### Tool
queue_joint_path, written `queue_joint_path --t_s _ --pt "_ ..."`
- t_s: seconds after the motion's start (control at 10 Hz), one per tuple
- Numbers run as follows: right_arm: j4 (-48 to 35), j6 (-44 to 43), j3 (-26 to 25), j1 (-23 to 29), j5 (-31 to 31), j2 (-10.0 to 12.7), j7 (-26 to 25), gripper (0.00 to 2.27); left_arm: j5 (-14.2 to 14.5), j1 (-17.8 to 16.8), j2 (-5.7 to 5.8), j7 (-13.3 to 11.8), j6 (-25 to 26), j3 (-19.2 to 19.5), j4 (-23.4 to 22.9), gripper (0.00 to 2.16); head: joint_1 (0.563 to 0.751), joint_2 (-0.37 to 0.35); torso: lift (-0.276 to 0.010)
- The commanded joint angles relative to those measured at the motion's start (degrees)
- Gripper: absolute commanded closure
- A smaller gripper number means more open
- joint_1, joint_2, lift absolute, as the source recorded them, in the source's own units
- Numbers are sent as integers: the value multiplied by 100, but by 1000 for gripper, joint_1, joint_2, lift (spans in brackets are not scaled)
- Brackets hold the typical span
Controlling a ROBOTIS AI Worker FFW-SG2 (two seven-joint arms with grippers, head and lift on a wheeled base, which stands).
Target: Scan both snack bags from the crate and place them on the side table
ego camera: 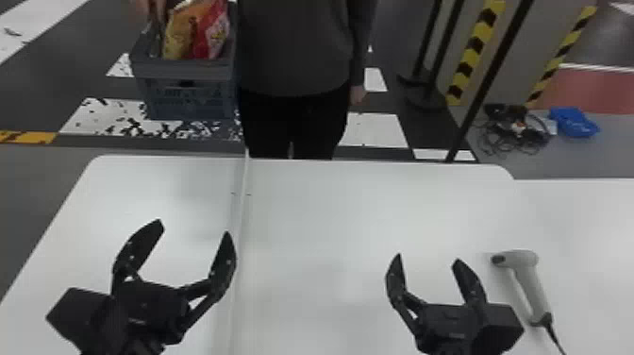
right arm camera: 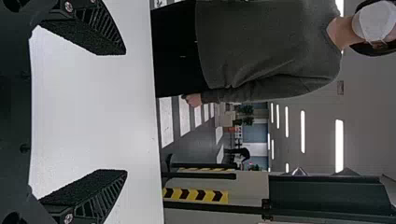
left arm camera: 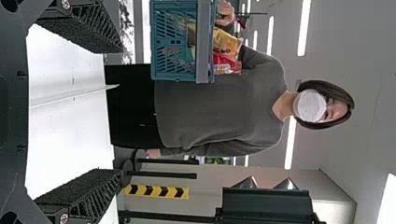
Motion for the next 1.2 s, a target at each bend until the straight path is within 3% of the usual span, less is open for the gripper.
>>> queue_joint_path --t_s 0.0,1.1 --pt "1 -45 0 0 0 0 0 83 11 0 1 -1 0 4 37 76 695 -98 -95" --pt "1 -27 18 9 0 0 0 83 -33 0 -8 -62 0 4 19 76 695 -100 -95"
